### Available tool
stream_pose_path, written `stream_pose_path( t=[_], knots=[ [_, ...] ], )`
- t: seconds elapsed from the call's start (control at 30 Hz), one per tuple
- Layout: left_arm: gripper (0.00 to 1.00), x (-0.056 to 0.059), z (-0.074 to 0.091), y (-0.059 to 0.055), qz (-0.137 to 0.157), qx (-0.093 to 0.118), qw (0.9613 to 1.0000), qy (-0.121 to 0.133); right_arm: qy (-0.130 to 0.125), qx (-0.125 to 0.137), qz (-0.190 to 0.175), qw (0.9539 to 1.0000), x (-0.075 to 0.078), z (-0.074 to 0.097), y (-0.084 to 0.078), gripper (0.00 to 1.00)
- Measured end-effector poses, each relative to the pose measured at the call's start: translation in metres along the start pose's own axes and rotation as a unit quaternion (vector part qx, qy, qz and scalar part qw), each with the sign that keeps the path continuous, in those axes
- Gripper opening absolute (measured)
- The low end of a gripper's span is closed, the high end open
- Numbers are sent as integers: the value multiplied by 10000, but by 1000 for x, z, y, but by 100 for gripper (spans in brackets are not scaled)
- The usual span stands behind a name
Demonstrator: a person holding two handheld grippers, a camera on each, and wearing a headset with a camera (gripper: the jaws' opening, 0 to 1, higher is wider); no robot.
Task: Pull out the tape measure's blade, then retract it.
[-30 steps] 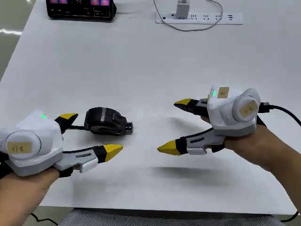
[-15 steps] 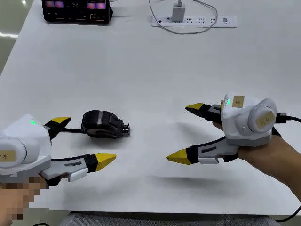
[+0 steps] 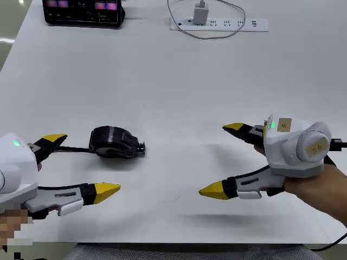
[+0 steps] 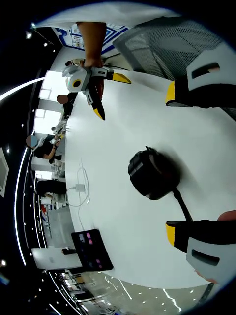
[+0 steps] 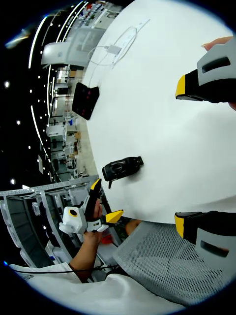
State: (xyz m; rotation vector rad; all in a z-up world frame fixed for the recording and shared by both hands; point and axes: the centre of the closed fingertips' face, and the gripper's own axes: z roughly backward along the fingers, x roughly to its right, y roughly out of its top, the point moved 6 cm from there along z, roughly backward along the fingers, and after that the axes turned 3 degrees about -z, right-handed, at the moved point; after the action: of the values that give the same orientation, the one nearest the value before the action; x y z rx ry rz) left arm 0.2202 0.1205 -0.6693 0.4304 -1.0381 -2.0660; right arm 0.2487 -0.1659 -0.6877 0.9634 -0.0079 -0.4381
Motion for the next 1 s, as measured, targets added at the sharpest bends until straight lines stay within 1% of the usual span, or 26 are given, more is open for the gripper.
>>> stream_pose_path(
  t=[0.1,0.23,0.33,0.43,0.63,0.8,0.9,1.0],
  knots=[
    [93,2,3,0,-7,31,10000,-44,-29,-6,-8,10000,-1,4,-2,95],
    [95,5,5,-1,-72,15,9999,-122,-77,16,-25,10000,-3,9,-4,99],
    [96,8,6,-2,-209,-35,9996,-159,-98,12,-24,9999,-6,12,-6,99],
    [96,9,8,-2,-242,-52,9994,-221,-99,-8,-44,9999,-9,16,-9,99],
    [97,11,11,-2,-330,-86,9990,-279,-189,-42,-70,9998,-13,27,-15,99],
    [97,11,14,-4,-406,-120,9986,-310,-271,-42,-100,9996,-14,37,-16,99],
    [97,10,15,-5,-481,-159,9982,-316,-330,-20,-146,9993,-13,42,-17,99],
    [98,9,17,-6,-493,-170,9980,-351,-370,-19,-195,9991,-14,45,-18,99]
  ],
)
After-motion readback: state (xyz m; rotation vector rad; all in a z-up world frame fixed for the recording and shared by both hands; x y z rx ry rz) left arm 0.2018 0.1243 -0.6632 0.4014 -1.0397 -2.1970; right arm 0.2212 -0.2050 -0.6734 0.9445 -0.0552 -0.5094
